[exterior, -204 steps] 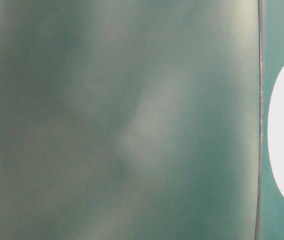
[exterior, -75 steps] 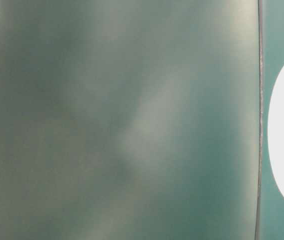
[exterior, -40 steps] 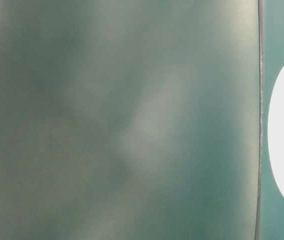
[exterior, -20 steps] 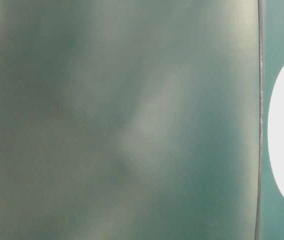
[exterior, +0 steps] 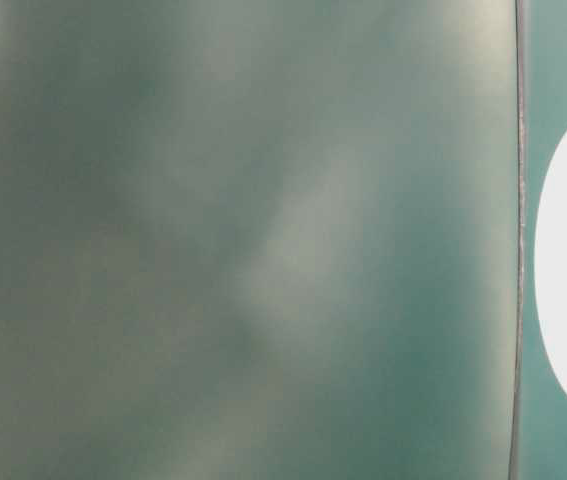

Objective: Scoop the yellow hexagonal prism block from the bowl with a spoon using the right arm.
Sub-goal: 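Lift the pink spoon off the rest with the right gripper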

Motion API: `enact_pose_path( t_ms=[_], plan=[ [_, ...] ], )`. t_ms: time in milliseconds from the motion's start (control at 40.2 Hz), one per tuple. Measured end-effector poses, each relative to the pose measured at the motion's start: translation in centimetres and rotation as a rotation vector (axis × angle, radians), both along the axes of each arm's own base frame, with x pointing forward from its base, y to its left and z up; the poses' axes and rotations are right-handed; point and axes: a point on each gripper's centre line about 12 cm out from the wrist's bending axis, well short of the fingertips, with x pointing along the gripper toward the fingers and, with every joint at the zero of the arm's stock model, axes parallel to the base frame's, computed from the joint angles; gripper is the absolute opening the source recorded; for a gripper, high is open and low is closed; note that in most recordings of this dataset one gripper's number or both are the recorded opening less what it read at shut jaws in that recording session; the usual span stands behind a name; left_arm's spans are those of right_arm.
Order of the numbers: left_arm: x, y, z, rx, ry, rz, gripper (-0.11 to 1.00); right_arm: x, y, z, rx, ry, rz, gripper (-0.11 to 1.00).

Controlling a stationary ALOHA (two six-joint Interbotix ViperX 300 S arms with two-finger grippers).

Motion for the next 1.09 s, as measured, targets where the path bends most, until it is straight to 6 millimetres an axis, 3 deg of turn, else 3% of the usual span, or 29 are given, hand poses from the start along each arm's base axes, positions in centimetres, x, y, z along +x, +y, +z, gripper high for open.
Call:
enact_pose_path(
  t_ms=[274,547,771,1094],
  plan=[
    [0.0,0.0,0.0,-0.003,-0.002,0.000,0.00,0.6,-0.4,5.0,-0.005,-0.040,0.024,0.24],
    [0.0,0.0,0.0,0.000,-0.002,0.000,0.00,2.4,-2.0,9.5,0.011,0.053,0.034,0.24],
    [0.0,0.0,0.0,0.000,0.000,0.000,0.00,3.5,-3.4,10.6,0.033,0.128,0.011,0.24],
    [0.0,0.0,0.0,-0.001,-0.002,0.000,0.00,3.6,-3.6,10.8,0.037,0.127,0.004,0.24]
  ],
)
